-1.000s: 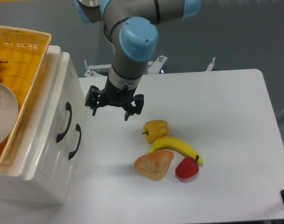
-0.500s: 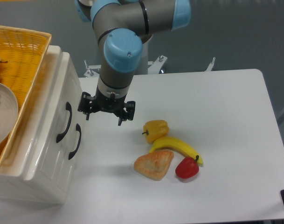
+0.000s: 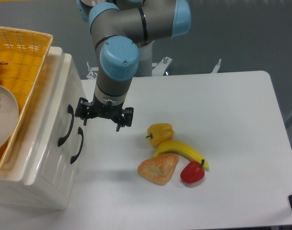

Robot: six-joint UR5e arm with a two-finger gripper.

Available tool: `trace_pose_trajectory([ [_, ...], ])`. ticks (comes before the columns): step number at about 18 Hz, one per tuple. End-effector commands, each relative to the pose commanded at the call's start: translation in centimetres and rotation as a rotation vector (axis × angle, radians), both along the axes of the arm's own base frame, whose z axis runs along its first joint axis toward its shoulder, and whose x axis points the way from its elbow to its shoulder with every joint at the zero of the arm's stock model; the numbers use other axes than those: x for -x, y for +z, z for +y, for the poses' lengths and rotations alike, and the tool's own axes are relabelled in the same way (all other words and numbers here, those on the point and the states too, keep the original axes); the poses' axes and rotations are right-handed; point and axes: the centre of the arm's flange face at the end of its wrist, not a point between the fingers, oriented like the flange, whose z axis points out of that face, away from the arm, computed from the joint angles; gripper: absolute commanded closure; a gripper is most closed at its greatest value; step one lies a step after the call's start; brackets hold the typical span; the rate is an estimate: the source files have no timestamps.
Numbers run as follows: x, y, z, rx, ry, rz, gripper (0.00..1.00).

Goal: Slide open the top white drawer
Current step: 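Lower the open gripper to the upper drawer's black handle, then align the gripper fingers around the upper drawer's black handle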

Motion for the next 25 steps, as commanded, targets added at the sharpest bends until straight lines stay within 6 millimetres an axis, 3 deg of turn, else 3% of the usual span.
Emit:
trace_pose_trajectory([
  [25, -0.3, -1.0, 0.5, -0.014, 0.029, -0.072, 0.0],
])
